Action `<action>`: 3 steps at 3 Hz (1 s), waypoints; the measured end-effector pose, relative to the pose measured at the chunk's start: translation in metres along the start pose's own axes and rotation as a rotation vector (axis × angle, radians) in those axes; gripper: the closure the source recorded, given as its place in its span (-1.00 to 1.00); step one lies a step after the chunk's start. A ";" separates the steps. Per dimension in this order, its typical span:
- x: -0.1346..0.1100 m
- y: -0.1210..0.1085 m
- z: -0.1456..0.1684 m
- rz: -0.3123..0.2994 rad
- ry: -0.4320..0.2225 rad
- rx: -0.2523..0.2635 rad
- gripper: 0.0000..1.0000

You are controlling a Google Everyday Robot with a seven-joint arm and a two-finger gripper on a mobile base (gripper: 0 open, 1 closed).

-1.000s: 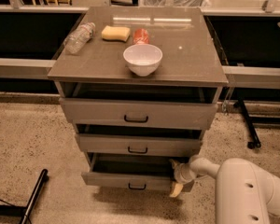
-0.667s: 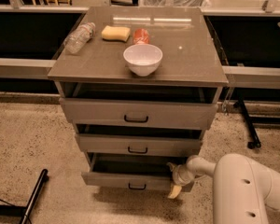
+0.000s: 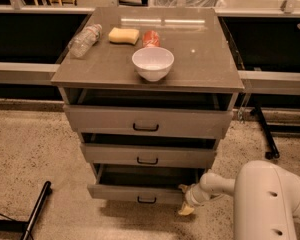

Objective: Open bottom drawer

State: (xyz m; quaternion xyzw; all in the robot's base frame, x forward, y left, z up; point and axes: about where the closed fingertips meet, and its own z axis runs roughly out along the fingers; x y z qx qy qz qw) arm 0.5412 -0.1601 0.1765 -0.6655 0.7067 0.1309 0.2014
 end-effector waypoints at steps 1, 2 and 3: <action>0.002 0.016 -0.007 0.031 -0.015 -0.008 0.02; 0.002 0.015 -0.007 0.031 -0.016 -0.009 0.00; 0.002 0.027 -0.005 0.029 -0.022 -0.027 -0.10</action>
Offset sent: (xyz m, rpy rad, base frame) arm -0.0417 -0.0106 0.0037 0.0429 0.0312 -0.0529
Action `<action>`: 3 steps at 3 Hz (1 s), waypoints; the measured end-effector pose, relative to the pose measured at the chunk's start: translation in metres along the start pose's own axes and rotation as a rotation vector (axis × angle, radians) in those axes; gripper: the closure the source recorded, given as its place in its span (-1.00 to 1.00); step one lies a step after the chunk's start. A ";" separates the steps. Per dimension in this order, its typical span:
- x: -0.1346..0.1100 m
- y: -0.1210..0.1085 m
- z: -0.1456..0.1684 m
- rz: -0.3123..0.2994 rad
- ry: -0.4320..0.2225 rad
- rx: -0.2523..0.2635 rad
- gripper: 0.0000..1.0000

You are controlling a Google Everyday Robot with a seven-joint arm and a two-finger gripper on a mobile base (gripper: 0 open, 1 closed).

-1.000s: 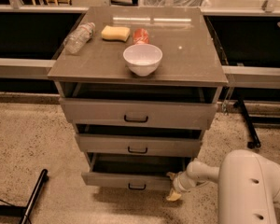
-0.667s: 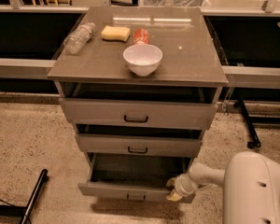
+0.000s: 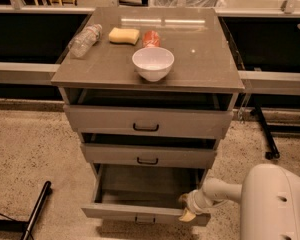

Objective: Open bottom drawer

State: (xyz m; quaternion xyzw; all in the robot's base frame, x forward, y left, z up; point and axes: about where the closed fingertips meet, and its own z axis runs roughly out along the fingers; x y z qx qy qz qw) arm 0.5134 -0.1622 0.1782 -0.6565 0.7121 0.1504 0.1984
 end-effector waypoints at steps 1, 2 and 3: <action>0.000 0.001 0.000 0.000 0.000 -0.001 -0.45; 0.000 0.001 0.000 0.000 0.000 -0.001 -0.91; 0.000 0.002 0.001 -0.001 0.001 -0.003 -1.00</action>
Offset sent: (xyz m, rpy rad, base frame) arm -0.0008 0.0001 -0.0002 0.0004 0.0010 0.0006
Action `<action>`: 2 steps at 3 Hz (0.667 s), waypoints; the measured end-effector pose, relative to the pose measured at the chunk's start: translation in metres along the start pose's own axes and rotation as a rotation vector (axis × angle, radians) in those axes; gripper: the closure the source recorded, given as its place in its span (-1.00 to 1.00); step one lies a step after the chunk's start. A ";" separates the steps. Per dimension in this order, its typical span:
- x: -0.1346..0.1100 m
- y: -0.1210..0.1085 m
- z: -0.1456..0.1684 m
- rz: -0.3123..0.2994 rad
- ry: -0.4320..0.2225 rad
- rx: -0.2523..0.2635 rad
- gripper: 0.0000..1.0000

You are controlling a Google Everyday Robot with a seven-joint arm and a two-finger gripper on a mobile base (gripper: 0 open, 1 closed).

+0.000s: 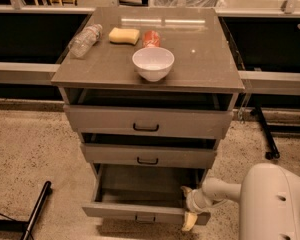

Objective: Open bottom drawer

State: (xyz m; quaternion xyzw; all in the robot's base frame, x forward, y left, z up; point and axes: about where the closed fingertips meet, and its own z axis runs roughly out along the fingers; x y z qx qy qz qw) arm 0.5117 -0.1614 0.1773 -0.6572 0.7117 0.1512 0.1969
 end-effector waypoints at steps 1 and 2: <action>0.003 0.025 0.001 0.002 0.035 -0.043 -1.00; 0.000 0.065 -0.004 -0.013 0.082 -0.088 -0.50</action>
Offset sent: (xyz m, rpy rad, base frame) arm -0.1010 0.0031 0.0072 -0.1373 0.1076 0.0802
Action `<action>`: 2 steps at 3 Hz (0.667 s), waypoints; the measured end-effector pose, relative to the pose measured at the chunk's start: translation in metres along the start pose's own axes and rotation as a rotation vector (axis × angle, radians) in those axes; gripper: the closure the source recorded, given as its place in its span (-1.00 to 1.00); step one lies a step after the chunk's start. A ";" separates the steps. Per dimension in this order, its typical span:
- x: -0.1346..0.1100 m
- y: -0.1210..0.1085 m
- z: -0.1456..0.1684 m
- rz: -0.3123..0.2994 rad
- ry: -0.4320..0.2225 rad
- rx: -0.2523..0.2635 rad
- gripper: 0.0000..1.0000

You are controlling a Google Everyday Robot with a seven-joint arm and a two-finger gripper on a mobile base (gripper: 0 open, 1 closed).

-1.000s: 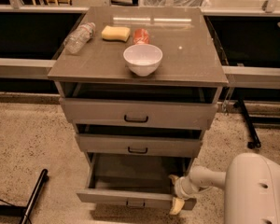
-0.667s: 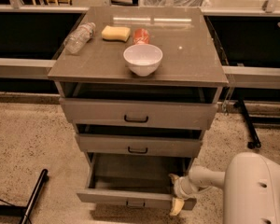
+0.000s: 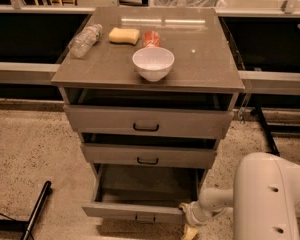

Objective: Open bottom drawer

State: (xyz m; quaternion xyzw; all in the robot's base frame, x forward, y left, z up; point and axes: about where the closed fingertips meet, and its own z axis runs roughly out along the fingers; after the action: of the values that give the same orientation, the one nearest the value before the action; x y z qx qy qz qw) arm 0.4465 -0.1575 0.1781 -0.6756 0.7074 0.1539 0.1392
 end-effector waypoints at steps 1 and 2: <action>-0.002 0.018 -0.006 -0.014 -0.021 -0.025 -0.18; -0.004 0.026 -0.010 -0.033 -0.045 -0.042 0.06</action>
Offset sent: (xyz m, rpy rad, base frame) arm -0.0358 -0.0015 0.0214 0.0856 0.0259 0.0821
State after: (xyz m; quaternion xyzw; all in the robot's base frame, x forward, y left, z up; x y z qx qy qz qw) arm 0.4207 -0.1571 0.1895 -0.6863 0.6895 0.1816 0.1436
